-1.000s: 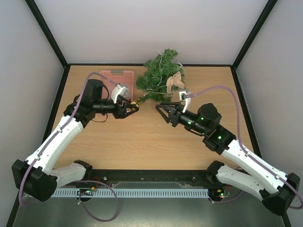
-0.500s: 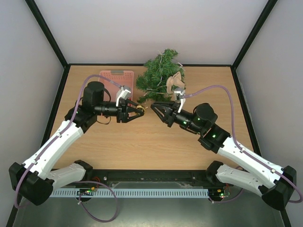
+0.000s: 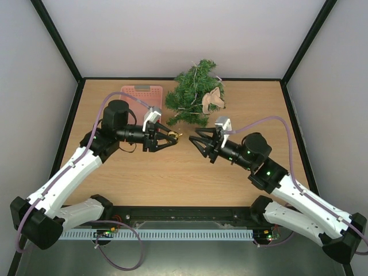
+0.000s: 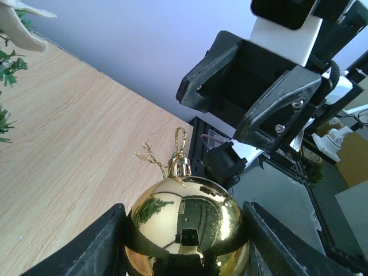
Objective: Decorate the small christmas tree
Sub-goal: Hang the decoration item on the Christmas tree.
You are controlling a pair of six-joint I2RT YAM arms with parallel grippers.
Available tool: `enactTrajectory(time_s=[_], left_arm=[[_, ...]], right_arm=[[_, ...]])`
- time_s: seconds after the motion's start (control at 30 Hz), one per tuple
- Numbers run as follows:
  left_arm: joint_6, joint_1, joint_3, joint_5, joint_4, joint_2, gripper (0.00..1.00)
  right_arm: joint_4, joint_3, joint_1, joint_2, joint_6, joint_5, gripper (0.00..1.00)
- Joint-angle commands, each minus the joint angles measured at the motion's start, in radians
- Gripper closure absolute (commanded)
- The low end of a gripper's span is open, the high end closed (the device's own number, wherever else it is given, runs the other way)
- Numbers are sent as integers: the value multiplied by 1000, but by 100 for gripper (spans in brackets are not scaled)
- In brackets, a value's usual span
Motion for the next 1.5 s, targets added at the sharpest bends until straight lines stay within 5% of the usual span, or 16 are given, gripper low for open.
enactTrajectory(time_s=[0.0, 0.3, 0.77, 0.93, 1.07, 1.47], left_arm=[[-10, -12, 0, 39, 35, -21, 68], [-19, -38, 1, 45, 49, -25, 68], [-16, -62, 4, 46, 52, -13, 69], [-13, -67, 3, 48, 51, -13, 70], [-11, -66, 0, 46, 48, -11, 70], [-6, -67, 51, -33, 64, 35, 72]], right_arm=[[86, -62, 5, -55, -201, 46, 63], [202, -127, 5, -48, -414, -25, 70], [182, -92, 6, 11, -520, -46, 64], [165, -93, 5, 11, -535, -41, 74], [143, -105, 5, -4, -555, 6, 97], [107, -45, 5, -27, -573, 234, 98]])
